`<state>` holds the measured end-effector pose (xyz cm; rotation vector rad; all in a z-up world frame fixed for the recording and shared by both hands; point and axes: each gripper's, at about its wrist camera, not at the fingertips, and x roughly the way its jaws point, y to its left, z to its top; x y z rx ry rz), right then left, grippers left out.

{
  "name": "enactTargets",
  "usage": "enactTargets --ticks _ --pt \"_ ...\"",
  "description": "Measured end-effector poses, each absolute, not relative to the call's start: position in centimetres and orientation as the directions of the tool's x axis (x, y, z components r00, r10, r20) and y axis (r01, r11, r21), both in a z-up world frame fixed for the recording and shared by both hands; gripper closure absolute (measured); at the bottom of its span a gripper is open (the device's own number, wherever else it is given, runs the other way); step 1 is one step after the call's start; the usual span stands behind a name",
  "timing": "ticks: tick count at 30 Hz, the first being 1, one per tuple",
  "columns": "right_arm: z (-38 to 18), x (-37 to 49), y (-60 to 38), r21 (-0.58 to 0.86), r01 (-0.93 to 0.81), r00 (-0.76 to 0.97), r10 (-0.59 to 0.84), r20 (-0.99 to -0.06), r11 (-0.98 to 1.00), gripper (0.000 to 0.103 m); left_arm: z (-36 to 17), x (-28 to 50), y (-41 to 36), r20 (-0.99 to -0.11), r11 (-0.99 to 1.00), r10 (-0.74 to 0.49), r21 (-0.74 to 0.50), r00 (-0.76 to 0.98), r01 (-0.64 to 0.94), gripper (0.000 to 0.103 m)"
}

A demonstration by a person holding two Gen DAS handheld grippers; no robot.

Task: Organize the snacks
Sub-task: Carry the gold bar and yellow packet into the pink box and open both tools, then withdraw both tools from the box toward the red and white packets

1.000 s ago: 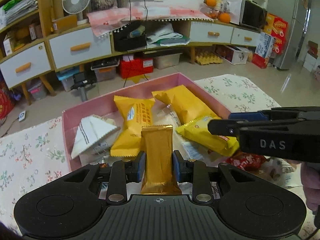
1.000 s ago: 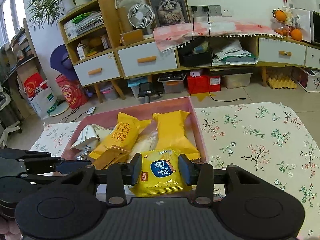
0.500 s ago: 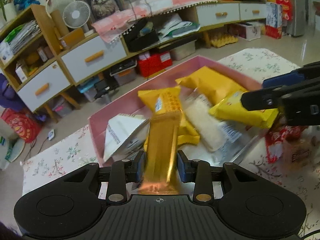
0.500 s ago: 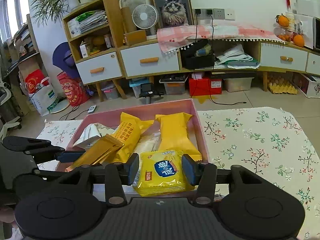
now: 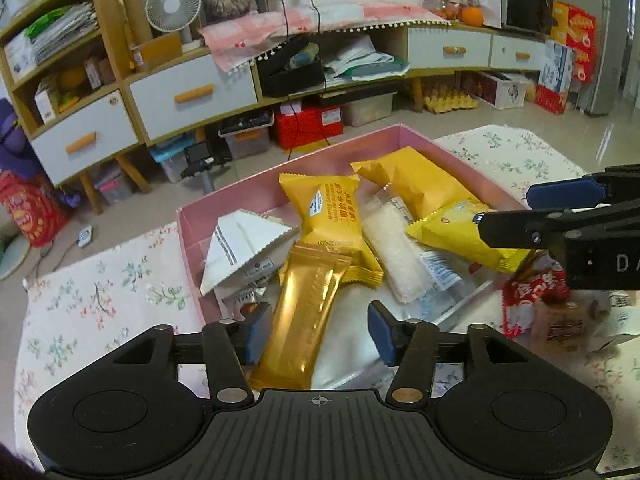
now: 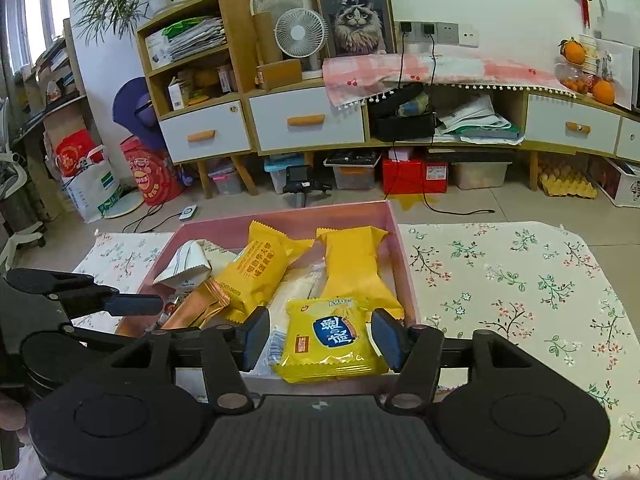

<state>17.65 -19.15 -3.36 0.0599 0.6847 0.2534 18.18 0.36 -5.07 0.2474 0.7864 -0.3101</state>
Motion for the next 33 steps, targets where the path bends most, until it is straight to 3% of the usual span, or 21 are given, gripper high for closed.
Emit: enactTargets --ticks 6,11,26,33 --pt "-2.6 16.8 -19.0 0.119 -0.242 0.742 0.263 -0.617 0.963 0.055 -4.4 16.6 0.9 -0.718 0.936 -0.196 0.066 0.668 0.346 0.032" --pt "-2.0 15.7 -19.0 0.096 -0.264 0.734 0.265 -0.625 0.96 0.046 -3.8 15.1 1.2 -0.715 0.94 -0.208 0.044 0.667 0.34 0.026" --pt "-1.1 11.4 -18.9 0.003 -0.332 0.7 0.248 -0.67 0.943 0.032 -3.6 10.0 3.4 -0.715 0.959 -0.223 -0.04 0.662 0.28 0.009" --pt "-1.8 8.9 -19.7 -0.041 -0.34 0.708 0.227 -0.668 0.939 0.03 -4.4 8.5 4.8 -0.714 0.966 -0.19 -0.012 0.673 0.26 0.008"
